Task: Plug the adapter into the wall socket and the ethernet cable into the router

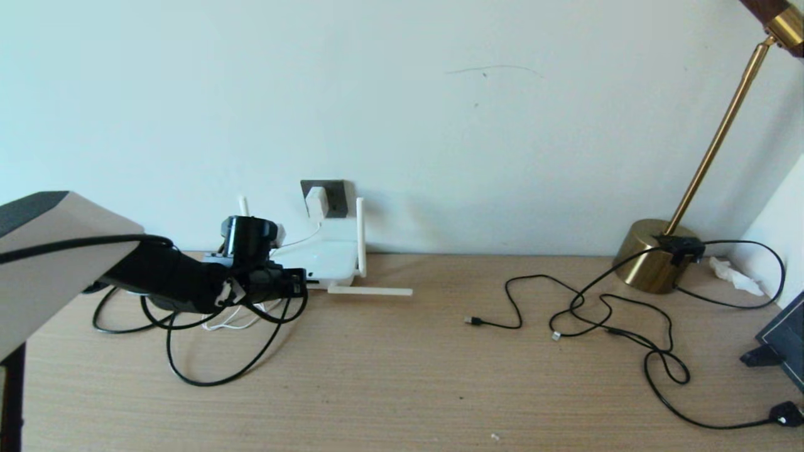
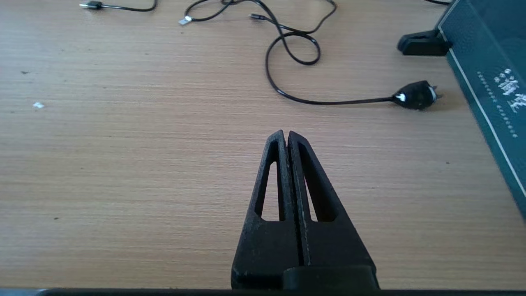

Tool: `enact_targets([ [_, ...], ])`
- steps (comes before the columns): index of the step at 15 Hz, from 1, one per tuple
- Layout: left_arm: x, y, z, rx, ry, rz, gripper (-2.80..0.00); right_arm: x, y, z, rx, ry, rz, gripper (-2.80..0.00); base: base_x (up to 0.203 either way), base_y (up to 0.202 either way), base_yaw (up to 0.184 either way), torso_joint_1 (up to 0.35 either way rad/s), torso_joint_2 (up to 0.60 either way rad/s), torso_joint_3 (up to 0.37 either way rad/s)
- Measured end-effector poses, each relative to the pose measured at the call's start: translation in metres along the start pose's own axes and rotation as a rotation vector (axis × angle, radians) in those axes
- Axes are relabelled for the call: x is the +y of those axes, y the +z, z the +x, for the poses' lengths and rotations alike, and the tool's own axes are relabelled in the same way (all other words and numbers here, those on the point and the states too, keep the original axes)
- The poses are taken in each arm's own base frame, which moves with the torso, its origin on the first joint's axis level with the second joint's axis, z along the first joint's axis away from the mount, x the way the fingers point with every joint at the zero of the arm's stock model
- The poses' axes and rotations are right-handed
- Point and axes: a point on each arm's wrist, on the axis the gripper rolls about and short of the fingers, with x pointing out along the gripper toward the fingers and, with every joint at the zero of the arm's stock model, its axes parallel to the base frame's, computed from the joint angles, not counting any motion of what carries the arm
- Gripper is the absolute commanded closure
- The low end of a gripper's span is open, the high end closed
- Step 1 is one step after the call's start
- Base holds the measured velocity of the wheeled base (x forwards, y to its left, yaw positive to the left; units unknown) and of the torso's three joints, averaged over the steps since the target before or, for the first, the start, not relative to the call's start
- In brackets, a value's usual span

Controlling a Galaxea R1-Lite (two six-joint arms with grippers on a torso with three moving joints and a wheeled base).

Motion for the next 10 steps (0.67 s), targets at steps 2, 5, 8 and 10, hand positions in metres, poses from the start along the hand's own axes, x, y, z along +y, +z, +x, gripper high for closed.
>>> enact_targets([
  [2,0.000,-0.005,-0.003,0.018,0.000,0.004,-2.80,0.000,0.000,0.000,0.000,0.000,0.000,0.00,0.000,0.000,0.000,0.000,0.00,0.000],
  [5,-0.008,-0.015,-0.018,0.049,-0.022,0.023,-2.80,0.000,0.000,0.000,0.000,0.000,0.000,0.00,0.000,0.000,0.000,0.000,0.00,0.000],
  [8,-0.023,-0.026,-0.058,0.065,-0.076,0.060,-2.80,0.000,0.000,0.000,0.000,0.000,-0.001,0.00,0.000,0.000,0.000,0.000,0.00,0.000],
  [10,-0.037,-0.032,-0.098,0.045,-0.135,0.096,-2.80,0.000,0.000,0.000,0.000,0.000,-0.001,0.00,0.000,0.000,0.000,0.000,0.00,0.000],
])
